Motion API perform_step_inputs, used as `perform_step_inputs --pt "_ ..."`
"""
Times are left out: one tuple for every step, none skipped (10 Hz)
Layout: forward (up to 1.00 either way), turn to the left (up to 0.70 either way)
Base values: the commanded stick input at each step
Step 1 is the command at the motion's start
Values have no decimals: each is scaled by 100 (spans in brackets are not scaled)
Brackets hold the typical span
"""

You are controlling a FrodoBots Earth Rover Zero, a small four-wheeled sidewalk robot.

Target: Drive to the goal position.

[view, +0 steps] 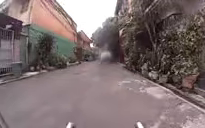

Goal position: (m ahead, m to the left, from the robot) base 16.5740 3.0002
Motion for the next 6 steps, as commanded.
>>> perform_step_inputs --pt "70 0" --pt "70 0" --pt "70 0" --pt "70 0" --pt "70 0" --pt "70 0"
